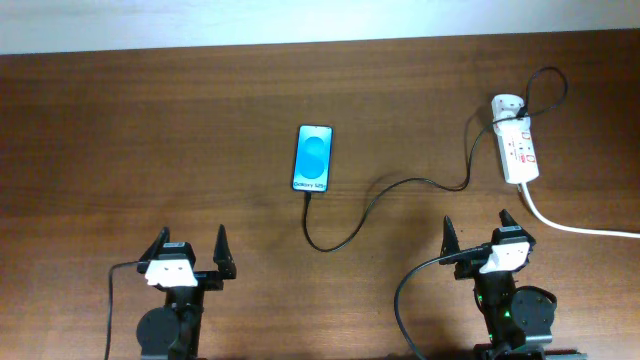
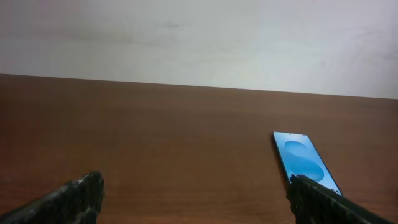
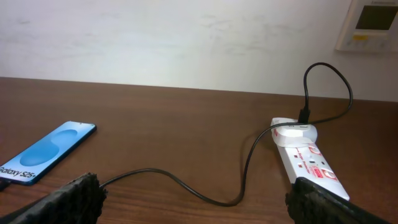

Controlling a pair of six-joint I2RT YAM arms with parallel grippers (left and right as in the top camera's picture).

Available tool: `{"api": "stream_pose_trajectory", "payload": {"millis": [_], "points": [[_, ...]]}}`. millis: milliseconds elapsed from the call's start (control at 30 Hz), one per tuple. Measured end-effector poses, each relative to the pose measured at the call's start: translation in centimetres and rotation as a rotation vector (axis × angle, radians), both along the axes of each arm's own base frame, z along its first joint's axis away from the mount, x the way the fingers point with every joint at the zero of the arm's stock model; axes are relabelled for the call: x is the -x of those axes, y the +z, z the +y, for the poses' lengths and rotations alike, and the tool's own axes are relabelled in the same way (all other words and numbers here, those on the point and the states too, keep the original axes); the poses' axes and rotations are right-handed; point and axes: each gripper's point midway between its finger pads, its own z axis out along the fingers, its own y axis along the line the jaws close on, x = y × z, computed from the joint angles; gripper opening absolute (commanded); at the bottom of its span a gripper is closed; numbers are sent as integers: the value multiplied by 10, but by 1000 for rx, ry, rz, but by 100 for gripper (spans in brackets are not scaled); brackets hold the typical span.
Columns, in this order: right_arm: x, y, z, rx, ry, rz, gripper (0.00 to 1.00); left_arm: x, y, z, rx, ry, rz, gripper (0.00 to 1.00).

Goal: Plug charger to phone and switch on socket

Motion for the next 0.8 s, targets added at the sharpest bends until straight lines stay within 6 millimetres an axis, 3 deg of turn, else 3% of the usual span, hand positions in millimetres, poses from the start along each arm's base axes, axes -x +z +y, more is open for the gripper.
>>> {"api": "stream_pose_trajectory", "payload": {"millis": [800], "points": [[0, 0, 0, 0, 0, 0, 98, 0, 0, 0, -56, -5, -1, 99]]}}
